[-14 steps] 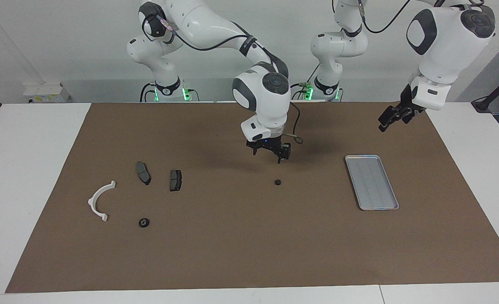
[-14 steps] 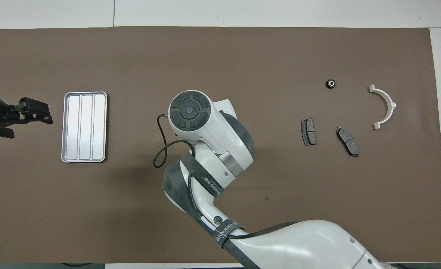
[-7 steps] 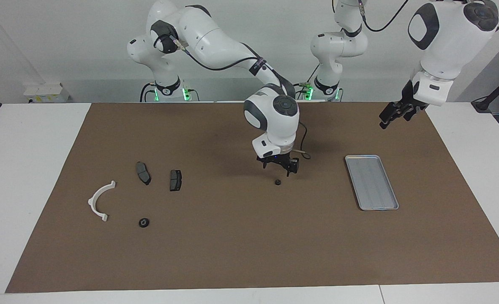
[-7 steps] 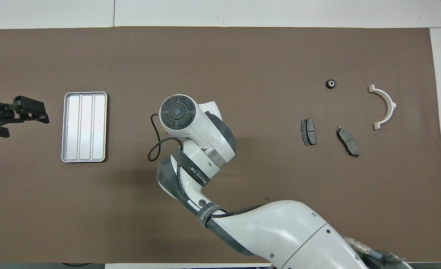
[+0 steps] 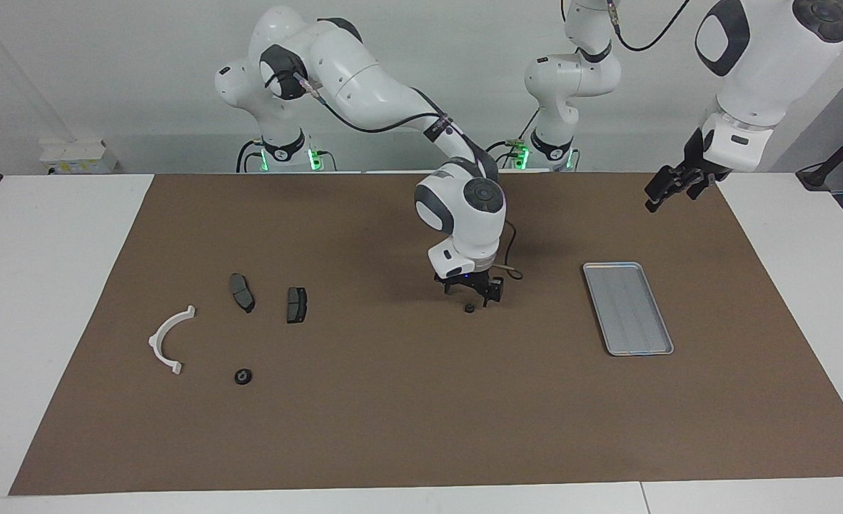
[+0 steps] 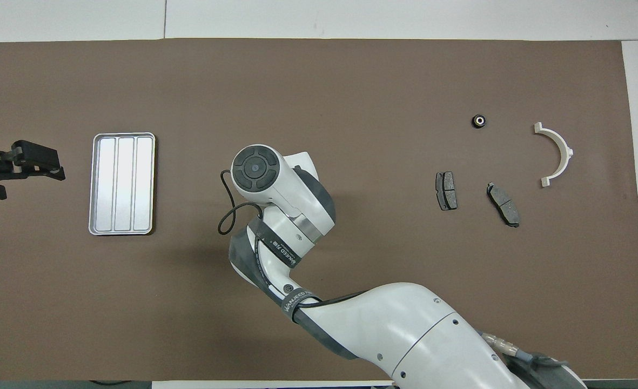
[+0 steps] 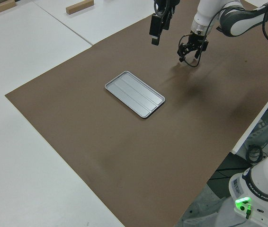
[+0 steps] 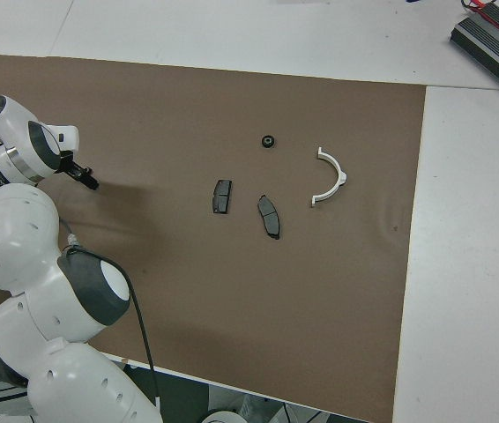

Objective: Place bearing gear from tray to pile

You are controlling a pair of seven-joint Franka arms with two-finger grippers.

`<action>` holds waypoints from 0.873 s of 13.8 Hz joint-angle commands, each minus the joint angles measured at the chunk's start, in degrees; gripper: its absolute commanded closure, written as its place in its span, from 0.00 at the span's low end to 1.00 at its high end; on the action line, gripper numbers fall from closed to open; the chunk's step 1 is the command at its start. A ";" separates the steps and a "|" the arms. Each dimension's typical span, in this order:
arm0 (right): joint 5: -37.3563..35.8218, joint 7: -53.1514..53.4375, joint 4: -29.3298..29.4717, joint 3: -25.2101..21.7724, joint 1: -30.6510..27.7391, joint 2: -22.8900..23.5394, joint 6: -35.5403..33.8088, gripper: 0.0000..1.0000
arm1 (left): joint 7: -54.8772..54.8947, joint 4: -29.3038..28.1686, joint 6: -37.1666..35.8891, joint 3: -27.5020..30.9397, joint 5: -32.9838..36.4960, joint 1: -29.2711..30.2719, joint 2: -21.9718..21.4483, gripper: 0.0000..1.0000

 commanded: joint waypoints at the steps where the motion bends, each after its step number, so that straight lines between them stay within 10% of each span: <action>1: -1.45 1.24 1.51 -0.11 0.44 1.49 0.54 0.03 | 0.72 -0.14 -0.82 -0.74 0.38 0.65 -0.79 0.00; 9: -1.71 1.24 2.47 -0.81 -0.53 2.45 2.65 0.13 | 0.64 -0.49 -0.91 -0.83 0.38 0.39 -1.31 0.00; 12: -1.62 1.33 2.47 -0.81 -0.53 2.45 2.91 0.34 | 0.64 -0.58 -0.91 -0.83 0.38 0.12 -1.31 0.00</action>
